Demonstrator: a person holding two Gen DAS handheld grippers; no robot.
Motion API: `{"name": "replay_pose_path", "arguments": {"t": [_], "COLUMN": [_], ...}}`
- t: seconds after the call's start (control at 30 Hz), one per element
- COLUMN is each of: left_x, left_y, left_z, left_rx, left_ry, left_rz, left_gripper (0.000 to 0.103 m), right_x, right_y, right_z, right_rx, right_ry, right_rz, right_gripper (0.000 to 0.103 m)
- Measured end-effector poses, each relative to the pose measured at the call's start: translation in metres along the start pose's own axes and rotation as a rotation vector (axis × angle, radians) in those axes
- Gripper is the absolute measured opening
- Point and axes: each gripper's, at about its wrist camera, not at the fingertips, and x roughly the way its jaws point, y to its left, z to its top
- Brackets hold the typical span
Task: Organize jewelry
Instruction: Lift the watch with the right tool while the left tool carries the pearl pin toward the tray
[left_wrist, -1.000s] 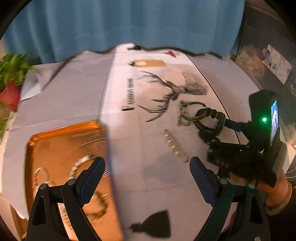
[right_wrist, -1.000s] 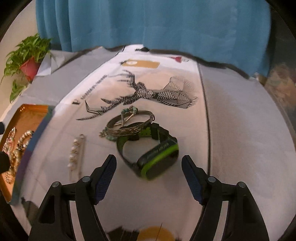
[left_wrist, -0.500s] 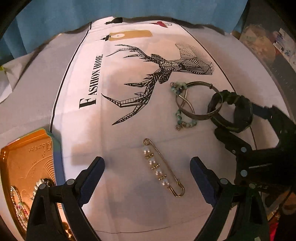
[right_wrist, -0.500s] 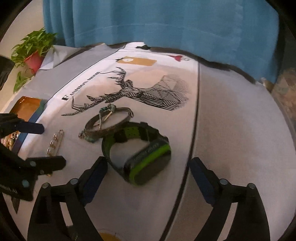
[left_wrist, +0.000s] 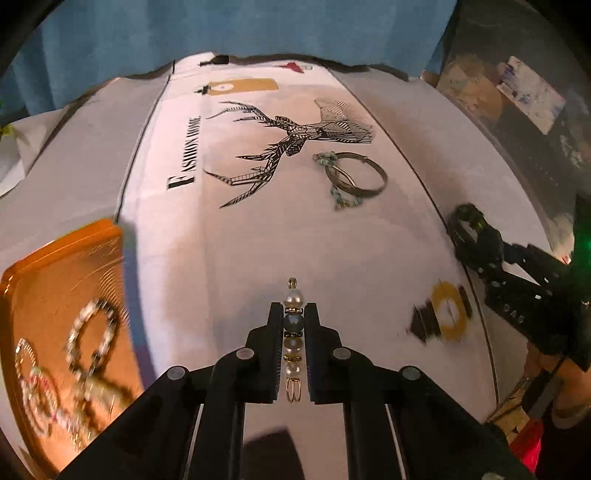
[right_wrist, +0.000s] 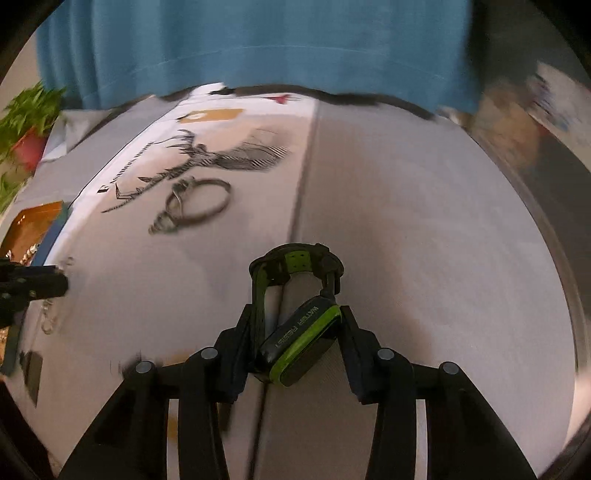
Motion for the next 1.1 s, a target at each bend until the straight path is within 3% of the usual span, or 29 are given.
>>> {"name": "replay_pose_path", "arguments": {"t": [0.3,0.7,1.1], "left_x": [-0.079,-0.187,-0.258], "left_y": [-0.006,-0.002,0.014], "left_z": [-0.044,-0.119,-0.19], "left_rx": [0.02,-0.009,-0.051], "left_ry": [-0.101,-0.226,-0.321], "left_rz": [0.019,0.047,0.062], "left_gripper": [0.009,0.009,0.009], "right_x": [-0.081,-0.2,-0.291], "right_y": [0.0,0.065,0.121], "right_z": [-0.044,-0.075,-0.124], "right_rx": [0.081,-0.002,-0.088], "right_ry": [-0.065,-0.208,-0.285], "right_rz": [0.019,0.093,0.164], "right_gripper": [0.044,0.044,0.044]}}
